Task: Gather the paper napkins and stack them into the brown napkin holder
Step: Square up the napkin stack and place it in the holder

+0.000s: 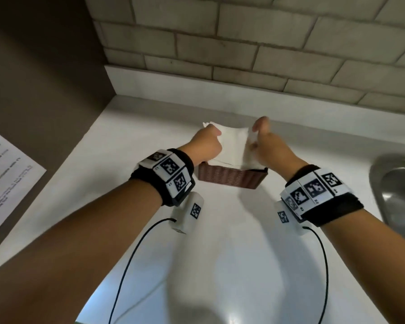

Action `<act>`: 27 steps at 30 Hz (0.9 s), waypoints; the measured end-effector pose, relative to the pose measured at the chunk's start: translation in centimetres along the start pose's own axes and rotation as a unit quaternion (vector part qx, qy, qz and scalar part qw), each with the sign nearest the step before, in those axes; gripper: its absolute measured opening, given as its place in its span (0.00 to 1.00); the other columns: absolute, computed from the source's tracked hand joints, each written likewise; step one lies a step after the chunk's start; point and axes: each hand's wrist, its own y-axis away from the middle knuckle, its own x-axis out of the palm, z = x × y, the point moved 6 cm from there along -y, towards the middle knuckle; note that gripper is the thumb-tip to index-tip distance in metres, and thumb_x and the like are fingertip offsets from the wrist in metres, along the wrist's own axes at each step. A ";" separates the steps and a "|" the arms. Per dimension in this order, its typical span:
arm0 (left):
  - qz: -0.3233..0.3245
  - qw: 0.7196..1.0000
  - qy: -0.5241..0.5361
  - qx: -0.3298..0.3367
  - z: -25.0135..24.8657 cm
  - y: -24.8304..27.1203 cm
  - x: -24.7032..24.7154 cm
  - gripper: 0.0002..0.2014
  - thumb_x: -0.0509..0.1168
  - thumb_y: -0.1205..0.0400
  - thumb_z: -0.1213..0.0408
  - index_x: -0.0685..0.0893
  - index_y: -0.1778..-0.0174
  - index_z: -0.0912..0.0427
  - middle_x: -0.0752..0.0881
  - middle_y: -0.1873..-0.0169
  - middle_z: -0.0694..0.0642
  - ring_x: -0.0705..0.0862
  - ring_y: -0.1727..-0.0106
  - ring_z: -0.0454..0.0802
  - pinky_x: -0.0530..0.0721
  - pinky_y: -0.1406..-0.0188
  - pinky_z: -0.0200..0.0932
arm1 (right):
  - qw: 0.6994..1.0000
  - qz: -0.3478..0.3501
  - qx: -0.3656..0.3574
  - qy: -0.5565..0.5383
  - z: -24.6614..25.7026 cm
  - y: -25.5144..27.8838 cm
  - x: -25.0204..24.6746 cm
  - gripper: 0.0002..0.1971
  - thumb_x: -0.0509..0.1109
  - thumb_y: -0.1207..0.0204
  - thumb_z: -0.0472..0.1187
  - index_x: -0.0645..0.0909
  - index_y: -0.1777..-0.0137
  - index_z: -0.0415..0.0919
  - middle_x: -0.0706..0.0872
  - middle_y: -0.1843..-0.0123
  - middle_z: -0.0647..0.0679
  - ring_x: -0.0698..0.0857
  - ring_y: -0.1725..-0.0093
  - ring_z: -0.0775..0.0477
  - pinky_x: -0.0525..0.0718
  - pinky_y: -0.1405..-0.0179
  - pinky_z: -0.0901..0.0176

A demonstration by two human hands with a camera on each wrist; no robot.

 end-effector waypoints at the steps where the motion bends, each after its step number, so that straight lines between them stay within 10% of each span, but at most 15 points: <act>1: 0.002 1.000 -0.029 -0.002 -0.3 0.0 0.3 0.24 0.54 0.15 0.75 0.68 0.20 0.64 0.71 0.23 0.65 0.76 0.27 0.60 0.78 0.41 0.44 | 0.999 0.017 -0.010 0.027 0.2 0.0 0.3 0.16 0.56 0.20 0.29 0.64 0.32 0.32 0.74 0.70 0.42 0.80 0.64 0.34 0.69 0.61 0.53; 8: 0.029 0.987 -0.159 0.015 -0.7 -0.6 2.0 0.19 0.55 0.14 0.74 0.74 0.26 0.72 0.78 0.27 0.68 0.77 0.27 0.63 0.75 0.32 0.47 | 0.984 0.102 -0.010 0.148 0.6 -0.8 1.6 0.17 0.54 0.17 0.32 0.69 0.29 0.31 0.80 0.33 0.30 0.80 0.35 0.31 0.69 0.52 0.54; 15: 0.089 0.954 -0.287 0.015 -0.6 -0.5 3.5 0.18 0.52 0.12 0.71 0.75 0.27 0.72 0.77 0.27 0.69 0.77 0.27 0.64 0.75 0.33 0.49 | 0.972 0.139 -0.001 0.187 0.7 -1.0 3.6 0.17 0.55 0.17 0.31 0.71 0.30 0.29 0.80 0.31 0.32 0.79 0.31 0.33 0.77 0.38 0.48; 19: 0.066 0.926 -0.370 0.021 -0.9 0.2 4.0 0.22 0.52 0.14 0.72 0.67 0.22 0.74 0.54 0.19 0.80 0.66 0.22 0.72 0.68 0.25 0.56 | 0.959 0.121 0.015 0.256 0.8 -0.5 3.8 0.18 0.62 0.18 0.35 0.75 0.29 0.32 0.74 0.28 0.34 0.76 0.30 0.34 0.78 0.40 0.49; 23: 0.014 0.900 -0.423 0.103 -2.1 0.4 4.0 0.17 0.56 0.15 0.70 0.82 0.34 0.67 0.76 0.28 0.67 0.74 0.26 0.66 0.66 0.23 0.59 | 0.946 0.072 -0.013 0.316 1.5 -0.2 2.7 0.17 0.68 0.24 0.33 0.81 0.35 0.32 0.73 0.29 0.35 0.74 0.31 0.35 0.78 0.36 0.50; 27: 0.098 0.875 -0.473 0.027 -0.5 0.5 4.5 0.20 0.50 0.11 0.63 0.78 0.26 0.54 0.77 0.24 0.55 0.61 0.16 0.63 0.41 0.20 0.73 | 0.952 0.138 -0.017 0.273 1.1 -0.5 3.6 0.13 0.61 0.18 0.31 0.82 0.40 0.28 0.86 0.38 0.33 0.84 0.37 0.34 0.80 0.46 0.52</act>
